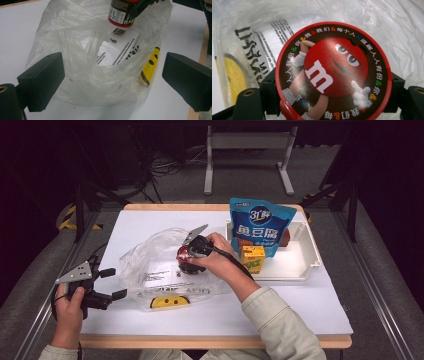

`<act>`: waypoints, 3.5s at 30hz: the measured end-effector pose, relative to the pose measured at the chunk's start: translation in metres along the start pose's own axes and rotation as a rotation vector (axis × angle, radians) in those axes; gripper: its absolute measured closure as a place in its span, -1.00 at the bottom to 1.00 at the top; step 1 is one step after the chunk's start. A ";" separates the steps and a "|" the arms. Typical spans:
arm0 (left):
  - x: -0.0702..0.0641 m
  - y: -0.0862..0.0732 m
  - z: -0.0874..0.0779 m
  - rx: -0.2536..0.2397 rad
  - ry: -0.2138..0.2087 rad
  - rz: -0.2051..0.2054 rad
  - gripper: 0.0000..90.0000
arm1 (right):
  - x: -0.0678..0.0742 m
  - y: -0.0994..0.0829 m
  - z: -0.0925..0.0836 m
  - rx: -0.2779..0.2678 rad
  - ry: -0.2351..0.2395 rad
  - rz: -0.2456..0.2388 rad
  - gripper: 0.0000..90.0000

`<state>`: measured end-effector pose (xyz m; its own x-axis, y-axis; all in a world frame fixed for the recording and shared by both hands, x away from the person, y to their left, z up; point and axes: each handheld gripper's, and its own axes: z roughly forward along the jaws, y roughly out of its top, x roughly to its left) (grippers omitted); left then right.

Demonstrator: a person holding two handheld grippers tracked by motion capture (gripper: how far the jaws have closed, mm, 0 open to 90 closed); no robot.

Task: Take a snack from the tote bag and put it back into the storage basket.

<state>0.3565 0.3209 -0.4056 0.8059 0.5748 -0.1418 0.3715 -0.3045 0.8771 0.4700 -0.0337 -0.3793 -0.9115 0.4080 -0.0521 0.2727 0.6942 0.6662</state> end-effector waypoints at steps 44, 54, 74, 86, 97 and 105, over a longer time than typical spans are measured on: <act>0.000 0.001 0.001 0.004 -0.001 0.005 -0.89 | 0.003 0.002 -0.103 -0.058 -0.054 0.014 -0.44; 0.000 0.001 0.002 0.003 -0.004 0.005 -0.89 | -0.004 -0.014 -0.128 -0.056 -0.090 0.047 -0.44; 0.000 0.001 0.003 0.005 0.000 0.002 -0.89 | -0.020 -0.049 -0.169 -0.061 -0.160 0.126 -0.43; -0.001 0.001 0.003 0.010 0.001 0.000 -0.89 | -0.026 -0.066 -0.189 -0.056 -0.195 0.157 -0.43; -0.001 0.001 0.002 0.011 0.002 0.003 -0.89 | -0.034 -0.083 -0.206 -0.050 -0.231 0.191 -0.43; -0.002 0.000 0.002 0.009 0.001 0.000 -0.89 | -0.042 -0.096 -0.214 -0.025 -0.258 0.210 -0.44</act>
<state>0.3559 0.3189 -0.4060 0.8052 0.5759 -0.1413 0.3759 -0.3114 0.8728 0.4163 -0.2443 -0.2823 -0.7272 0.6796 -0.0961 0.4359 0.5653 0.7003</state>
